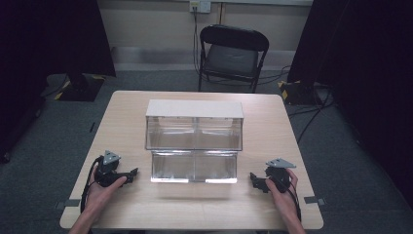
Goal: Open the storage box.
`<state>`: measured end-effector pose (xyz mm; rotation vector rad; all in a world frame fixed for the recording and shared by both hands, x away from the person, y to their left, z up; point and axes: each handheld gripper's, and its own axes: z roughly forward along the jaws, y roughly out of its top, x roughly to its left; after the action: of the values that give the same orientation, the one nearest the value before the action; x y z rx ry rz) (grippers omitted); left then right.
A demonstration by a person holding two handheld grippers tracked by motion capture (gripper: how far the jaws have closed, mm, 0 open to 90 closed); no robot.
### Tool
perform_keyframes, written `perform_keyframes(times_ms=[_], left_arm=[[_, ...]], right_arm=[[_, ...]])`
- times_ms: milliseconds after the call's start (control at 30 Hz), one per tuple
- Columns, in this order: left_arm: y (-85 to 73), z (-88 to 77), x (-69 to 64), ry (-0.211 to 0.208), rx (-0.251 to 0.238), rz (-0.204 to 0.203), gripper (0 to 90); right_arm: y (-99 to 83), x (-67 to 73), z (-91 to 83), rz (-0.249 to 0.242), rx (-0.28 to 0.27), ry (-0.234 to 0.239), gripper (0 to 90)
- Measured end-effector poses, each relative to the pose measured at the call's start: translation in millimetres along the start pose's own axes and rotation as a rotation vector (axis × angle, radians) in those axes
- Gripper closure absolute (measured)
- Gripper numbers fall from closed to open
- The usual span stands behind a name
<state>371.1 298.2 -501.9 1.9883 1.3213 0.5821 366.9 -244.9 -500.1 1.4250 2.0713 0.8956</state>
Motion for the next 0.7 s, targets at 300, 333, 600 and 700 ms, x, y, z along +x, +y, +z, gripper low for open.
perform_keyframes(times_ms=[300,333,600,700], left_arm=[[0.7,-1.7,-2.1,-0.009,0.006,-0.01,15.4],[0.8,-2.7,-2.7,-0.031,0.005,-0.02,15.8],[6.1,-13.0,-14.4,-0.092,-0.045,-0.025,18.5],[9.7,-17.8,-23.1,-0.117,-0.072,0.012,18.5]], right_arm=[[0.0,0.0,0.0,0.0,0.0,0.0,12.8],[0.0,0.0,0.1,-0.001,0.0,0.0,12.8],[0.0,0.0,0.1,0.0,0.0,0.0,12.7],[0.1,0.0,0.1,0.0,0.0,0.001,12.7]])
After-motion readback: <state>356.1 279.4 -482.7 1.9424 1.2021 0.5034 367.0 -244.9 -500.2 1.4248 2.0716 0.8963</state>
